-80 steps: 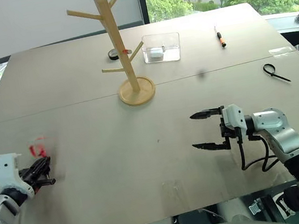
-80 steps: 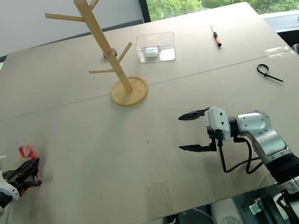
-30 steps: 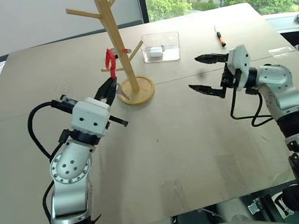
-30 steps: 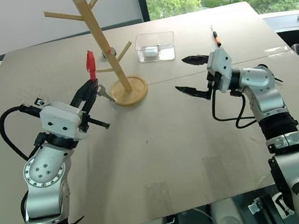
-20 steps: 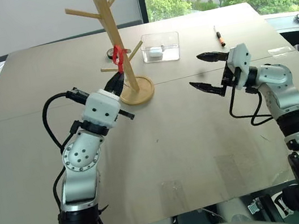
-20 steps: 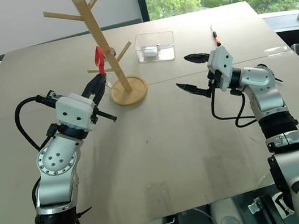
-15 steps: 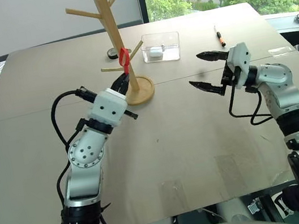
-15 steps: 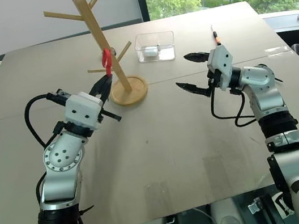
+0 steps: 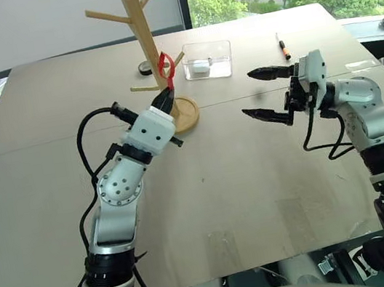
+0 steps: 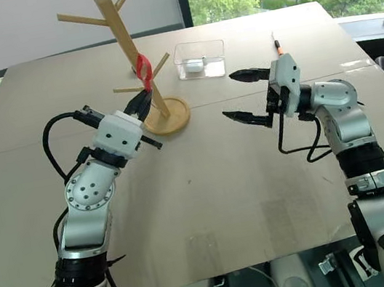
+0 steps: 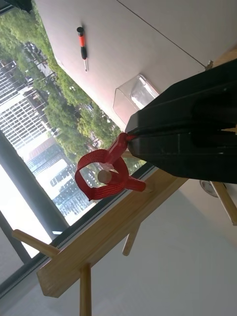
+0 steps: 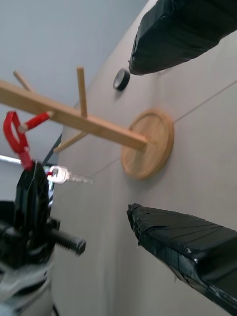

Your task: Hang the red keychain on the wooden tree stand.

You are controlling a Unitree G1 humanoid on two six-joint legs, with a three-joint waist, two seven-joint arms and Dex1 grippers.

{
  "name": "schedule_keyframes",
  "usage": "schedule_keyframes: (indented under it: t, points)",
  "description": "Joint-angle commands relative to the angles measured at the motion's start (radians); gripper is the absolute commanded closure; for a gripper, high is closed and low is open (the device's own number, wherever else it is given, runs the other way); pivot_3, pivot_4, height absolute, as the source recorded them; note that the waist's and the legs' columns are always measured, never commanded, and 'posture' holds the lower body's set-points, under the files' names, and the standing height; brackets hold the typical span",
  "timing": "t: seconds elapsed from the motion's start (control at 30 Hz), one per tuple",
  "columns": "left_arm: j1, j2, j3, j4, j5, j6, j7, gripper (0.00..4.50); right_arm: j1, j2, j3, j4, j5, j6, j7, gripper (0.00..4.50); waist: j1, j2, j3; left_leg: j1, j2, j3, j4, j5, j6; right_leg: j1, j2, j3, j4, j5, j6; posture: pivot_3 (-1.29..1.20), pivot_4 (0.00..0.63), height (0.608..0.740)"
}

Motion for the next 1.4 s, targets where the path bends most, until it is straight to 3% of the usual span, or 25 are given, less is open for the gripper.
schedule_keyframes:
  t: [0.03, 0.4, 1.3, 1.4]
  points:
    - [-0.017, -0.001, -0.01, -0.008, 0.014, -0.011, 0.01, 4.47, -0.012, -0.011, -0.04, -0.132, 0.109, 0.124, -0.011, 0.0, -0.001, 0.0, 0.0, 0.0, 0.0, 0.0, 0.0, 0.0, 0.0, 0.0, 0.0, 0.0, 0.0, 0.0, 0.0, 0.0, 0.15, 0.74]
    - [-0.032, -0.003, -0.023, 0.021, 0.074, -0.007, 0.038, 4.47, -0.045, -0.018, -0.074, -0.229, 0.204, 0.275, -0.046, 0.0, 0.006, 0.0, 0.0, 0.0, 0.0, -0.001, 0.0, 0.0, 0.0, 0.0, 0.0, -0.001, 0.0, 0.0, 0.0, 0.0, 0.15, 0.74]
    - [-0.114, -0.034, -0.067, 0.093, 0.268, 0.039, 0.164, 4.47, -0.043, -0.025, -0.068, -0.209, 0.176, 0.262, -0.044, 0.0, 0.016, 0.0, 0.0, 0.0, 0.0, -0.001, 0.001, 0.0, 0.0, 0.0, 0.0, -0.002, 0.0, 0.0, 0.0, 0.0, 0.15, 0.74]
    - [-0.11, -0.038, -0.062, 0.094, 0.254, 0.03, 0.168, 3.69, -0.044, -0.024, -0.067, -0.207, 0.174, 0.259, -0.044, 0.0, 0.016, 0.0, 0.0, 0.0, 0.0, -0.001, 0.001, 0.0, 0.0, 0.0, 0.0, -0.002, 0.0, 0.0, 0.0, 0.0, 0.15, 0.74]
